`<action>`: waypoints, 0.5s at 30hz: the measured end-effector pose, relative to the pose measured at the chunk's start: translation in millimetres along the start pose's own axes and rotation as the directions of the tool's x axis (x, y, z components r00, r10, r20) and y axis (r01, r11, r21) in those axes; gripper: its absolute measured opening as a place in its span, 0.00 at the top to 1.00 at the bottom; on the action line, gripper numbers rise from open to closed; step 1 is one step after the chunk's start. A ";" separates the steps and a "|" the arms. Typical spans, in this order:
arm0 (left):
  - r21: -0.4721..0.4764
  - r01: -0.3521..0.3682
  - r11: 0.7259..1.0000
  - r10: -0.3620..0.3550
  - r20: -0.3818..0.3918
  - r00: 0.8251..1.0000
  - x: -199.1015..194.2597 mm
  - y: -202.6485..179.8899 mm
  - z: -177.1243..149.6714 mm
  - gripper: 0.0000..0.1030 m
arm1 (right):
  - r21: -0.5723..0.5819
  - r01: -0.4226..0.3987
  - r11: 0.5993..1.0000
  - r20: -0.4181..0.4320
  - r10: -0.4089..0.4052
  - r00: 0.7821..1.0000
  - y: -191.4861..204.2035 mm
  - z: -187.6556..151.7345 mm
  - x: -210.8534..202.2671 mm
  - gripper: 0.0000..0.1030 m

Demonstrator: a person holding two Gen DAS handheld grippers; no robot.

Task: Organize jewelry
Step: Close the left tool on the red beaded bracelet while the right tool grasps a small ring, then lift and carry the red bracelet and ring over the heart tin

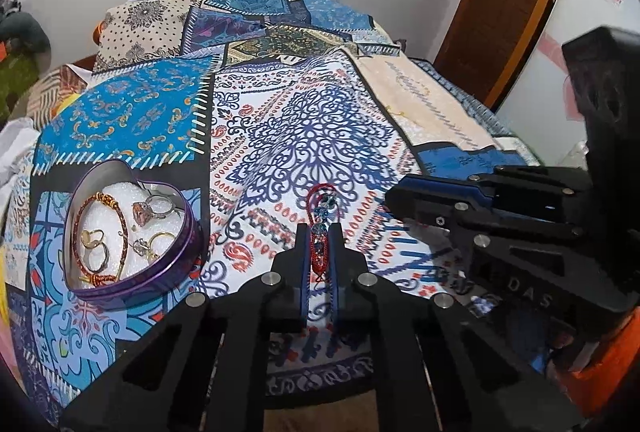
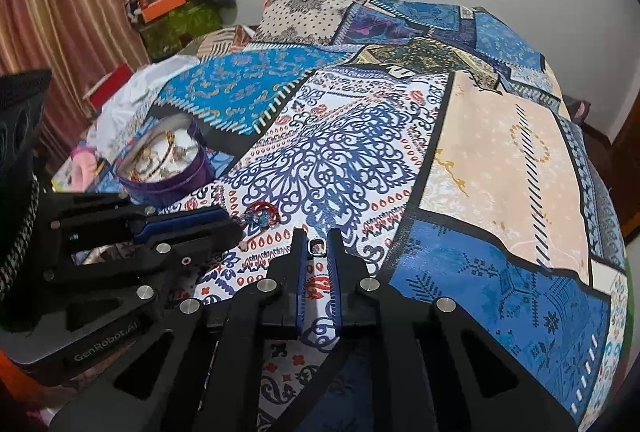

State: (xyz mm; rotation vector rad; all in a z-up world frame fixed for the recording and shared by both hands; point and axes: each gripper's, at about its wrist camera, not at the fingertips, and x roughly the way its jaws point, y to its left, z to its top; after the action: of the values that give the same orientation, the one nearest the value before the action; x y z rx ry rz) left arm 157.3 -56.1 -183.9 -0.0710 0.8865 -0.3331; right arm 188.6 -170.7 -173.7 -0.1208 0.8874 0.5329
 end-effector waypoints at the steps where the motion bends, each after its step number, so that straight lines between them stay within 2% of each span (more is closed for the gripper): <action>1: 0.001 -0.001 1.000 0.001 0.005 1.000 -2.4 -1.0 -0.2 0.94 | 0.010 -0.002 1.000 0.005 0.002 1.000 -0.6 0.5 -1.5 0.92; 15: -0.002 -0.026 1.000 0.026 0.141 0.990 -60.8 0.1 11.4 0.94 | 0.007 0.024 1.000 0.125 -0.025 0.992 13.1 17.5 -48.0 0.92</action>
State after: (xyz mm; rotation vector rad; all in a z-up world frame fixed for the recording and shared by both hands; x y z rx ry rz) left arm 130.6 -37.7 -131.3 -0.0819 0.7470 -0.3000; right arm 169.9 -172.7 -124.3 -0.0922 0.7645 0.5094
